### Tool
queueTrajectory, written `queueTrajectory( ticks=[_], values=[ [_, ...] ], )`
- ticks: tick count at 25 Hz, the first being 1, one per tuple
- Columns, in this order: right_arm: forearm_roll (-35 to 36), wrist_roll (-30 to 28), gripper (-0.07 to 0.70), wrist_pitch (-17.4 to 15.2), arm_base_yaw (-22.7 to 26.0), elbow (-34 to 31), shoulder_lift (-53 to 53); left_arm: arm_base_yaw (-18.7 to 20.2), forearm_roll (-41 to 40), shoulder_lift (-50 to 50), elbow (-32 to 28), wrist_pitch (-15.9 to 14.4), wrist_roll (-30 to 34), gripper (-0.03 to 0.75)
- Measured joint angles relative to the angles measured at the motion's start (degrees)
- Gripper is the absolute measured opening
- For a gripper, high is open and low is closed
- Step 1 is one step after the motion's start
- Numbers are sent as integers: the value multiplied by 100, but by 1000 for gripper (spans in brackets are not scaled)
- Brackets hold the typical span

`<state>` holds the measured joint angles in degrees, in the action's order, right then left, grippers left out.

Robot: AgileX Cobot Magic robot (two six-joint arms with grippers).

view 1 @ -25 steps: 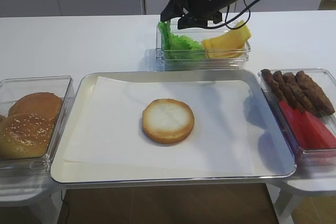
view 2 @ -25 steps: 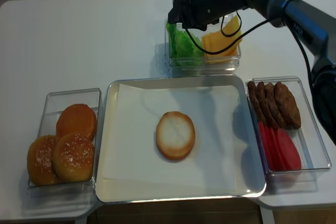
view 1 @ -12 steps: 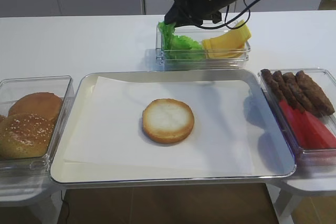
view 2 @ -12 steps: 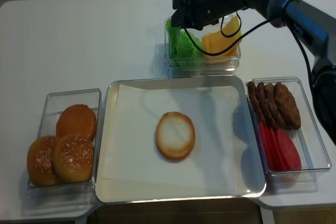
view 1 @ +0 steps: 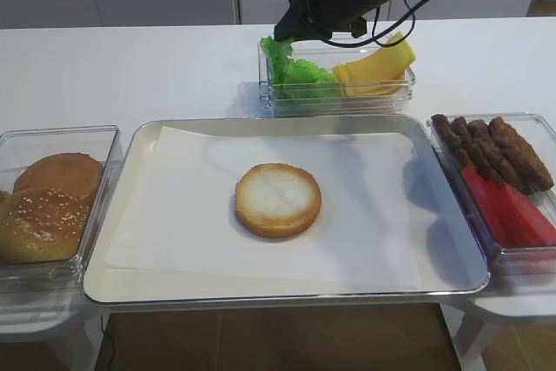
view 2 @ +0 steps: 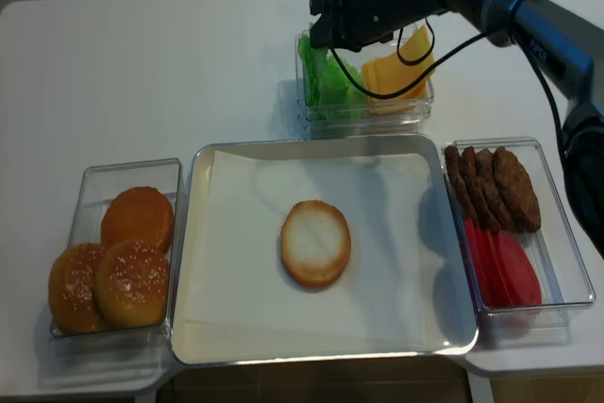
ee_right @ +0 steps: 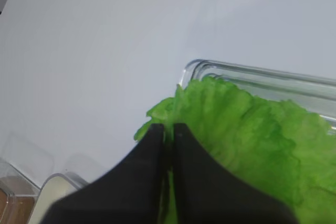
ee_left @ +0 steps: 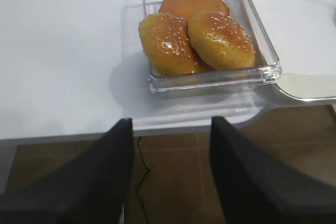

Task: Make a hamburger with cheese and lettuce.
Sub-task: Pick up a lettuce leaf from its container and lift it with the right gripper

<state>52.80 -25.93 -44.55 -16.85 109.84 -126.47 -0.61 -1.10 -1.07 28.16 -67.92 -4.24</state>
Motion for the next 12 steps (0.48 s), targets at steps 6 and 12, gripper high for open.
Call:
queueTrajectory(
  ticks=[6, 12],
  values=[
    [-23, 0, 53, -102, 0, 0, 140, 0, 0, 0, 0, 0, 0, 358],
    [-71, 0, 53, -161, 0, 0, 429, 0, 0, 0, 0, 0, 0, 358]
  ],
)
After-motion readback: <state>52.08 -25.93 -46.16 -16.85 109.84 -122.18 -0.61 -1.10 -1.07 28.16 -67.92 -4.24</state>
